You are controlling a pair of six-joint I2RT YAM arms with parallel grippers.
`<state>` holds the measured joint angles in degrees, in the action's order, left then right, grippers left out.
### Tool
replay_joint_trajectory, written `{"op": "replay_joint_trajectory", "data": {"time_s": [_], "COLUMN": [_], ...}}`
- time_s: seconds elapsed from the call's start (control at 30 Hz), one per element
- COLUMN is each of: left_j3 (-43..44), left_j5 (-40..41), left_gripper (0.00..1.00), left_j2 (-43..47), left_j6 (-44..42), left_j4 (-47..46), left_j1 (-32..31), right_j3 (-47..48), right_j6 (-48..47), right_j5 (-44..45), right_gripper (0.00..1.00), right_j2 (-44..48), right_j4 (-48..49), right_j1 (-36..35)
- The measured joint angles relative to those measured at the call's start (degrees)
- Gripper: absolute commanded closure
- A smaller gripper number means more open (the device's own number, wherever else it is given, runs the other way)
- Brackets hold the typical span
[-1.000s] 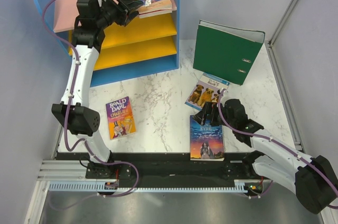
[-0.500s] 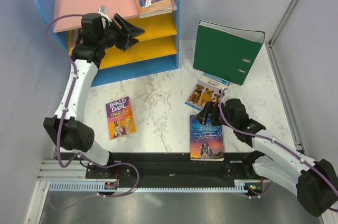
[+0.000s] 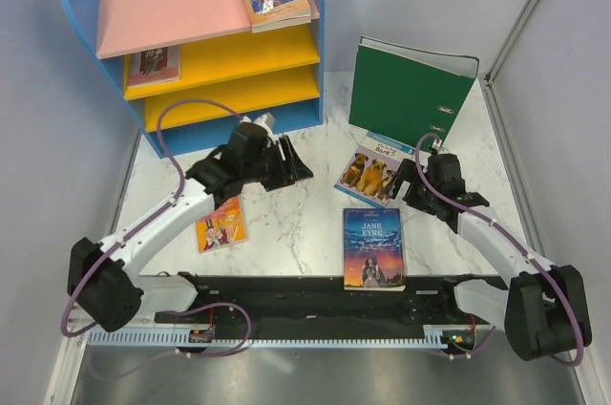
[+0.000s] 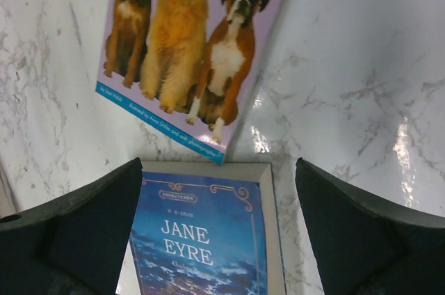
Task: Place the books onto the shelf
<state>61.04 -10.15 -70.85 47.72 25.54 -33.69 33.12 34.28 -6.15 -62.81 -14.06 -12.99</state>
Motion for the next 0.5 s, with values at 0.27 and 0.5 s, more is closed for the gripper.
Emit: {"op": "replay_joint_trajectory", "data": {"time_s": [0.27,0.5], "left_j3": [-0.8,10.5], "left_j5": [5.7,6.1], "left_gripper": [0.37,0.39], "left_j2": [-15.6,-34.4], "left_j6": [-0.1,-0.3], "left_j4": [-6.8,-10.6], "left_j1": [-8.0,-9.5], "right_j3": [-4.0,-4.2], "right_j6": [2.0,5.4], "right_j5": [-8.7,-12.2], "right_gripper": [0.02,0.02], "right_j2": [-8.6,-14.2], "right_j4": [8.4,17.8], "right_j1": [7.8,8.4]}}
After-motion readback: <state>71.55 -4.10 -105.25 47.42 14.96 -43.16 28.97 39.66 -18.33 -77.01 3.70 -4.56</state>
